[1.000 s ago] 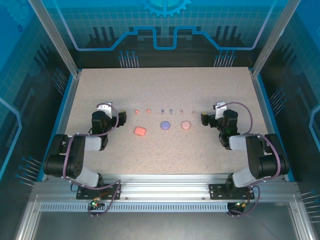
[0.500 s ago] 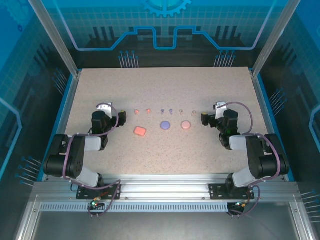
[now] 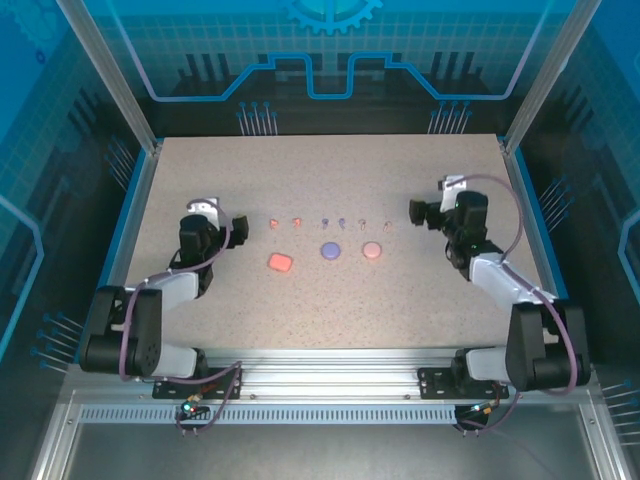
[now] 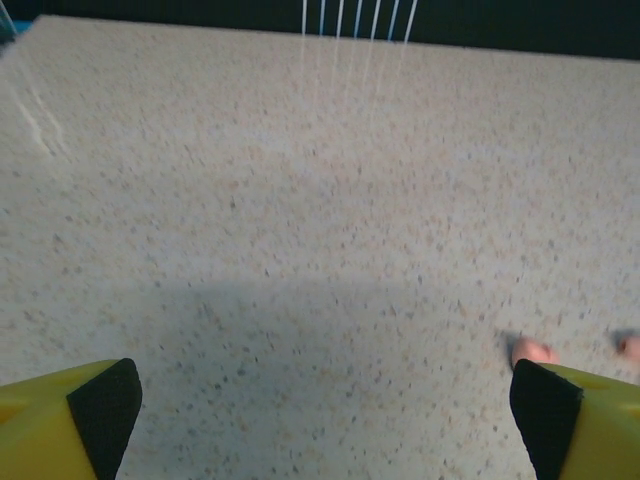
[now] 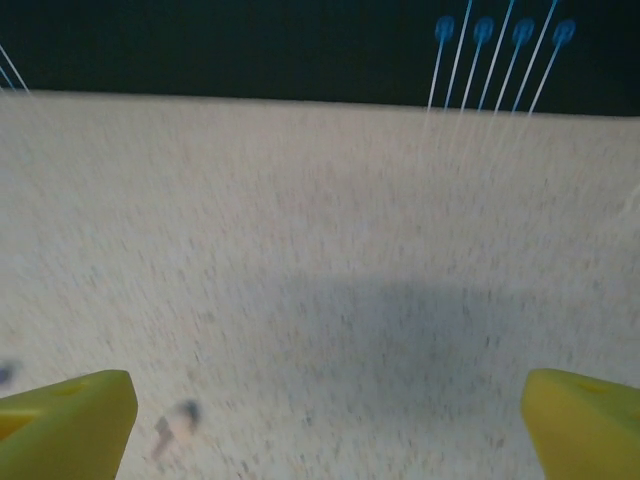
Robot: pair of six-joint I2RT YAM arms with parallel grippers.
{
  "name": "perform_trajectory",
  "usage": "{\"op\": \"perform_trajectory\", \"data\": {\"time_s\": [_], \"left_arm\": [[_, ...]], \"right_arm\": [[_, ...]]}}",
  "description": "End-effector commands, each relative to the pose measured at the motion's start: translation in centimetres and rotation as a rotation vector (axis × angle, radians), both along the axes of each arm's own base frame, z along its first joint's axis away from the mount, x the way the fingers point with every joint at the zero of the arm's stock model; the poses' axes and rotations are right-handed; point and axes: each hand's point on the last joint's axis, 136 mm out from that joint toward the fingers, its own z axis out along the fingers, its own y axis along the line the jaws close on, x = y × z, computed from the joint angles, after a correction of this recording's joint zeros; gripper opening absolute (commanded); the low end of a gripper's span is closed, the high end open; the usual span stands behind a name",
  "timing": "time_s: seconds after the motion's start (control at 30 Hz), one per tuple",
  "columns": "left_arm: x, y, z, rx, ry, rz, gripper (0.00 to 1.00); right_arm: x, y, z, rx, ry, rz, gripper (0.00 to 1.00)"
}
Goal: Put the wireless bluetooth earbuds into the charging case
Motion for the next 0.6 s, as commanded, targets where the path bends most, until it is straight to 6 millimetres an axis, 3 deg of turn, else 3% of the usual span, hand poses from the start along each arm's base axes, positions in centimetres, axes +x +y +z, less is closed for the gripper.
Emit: {"op": "perform_trajectory", "data": {"time_s": [0.0,0.1,0.17,0.3,0.47,0.57], "left_arm": [[-0.2,0.8,2.7,-0.036,-0.016,0.059,0.99],[-0.7,0.8,5.0,-0.123,-0.028,0.091,0.99],[-1.3,0.8,6.0,-0.204,-0.005,0.136,0.99],[-2.4,-0.2,7.8,-0.412,0.021,0.190,0.99],[-3.7,-3.6,8.5,-0.551,0.086,0.139,0.99],[-4.6,-6.1,8.2,-0.558,0.139,0.089,0.99]], "right_arm": [[-1.6,-0.7,-0.2,0.113,0.132,-0.073,1.00],[-2.2,-2.8,0.7,0.272,0.251,-0.258,1.00],[-2.6,-3.6,0.1,0.271,0.357,-0.320,1.00],[-2.9,-0.8,-1.7,0.308,0.515,-0.202,1.00],[-5.0,3.3,-2.4,0.336,0.633,-0.086,0.97],[-6.6,5.4,-3.4,0.343,0.738,-0.118,0.94]]}}
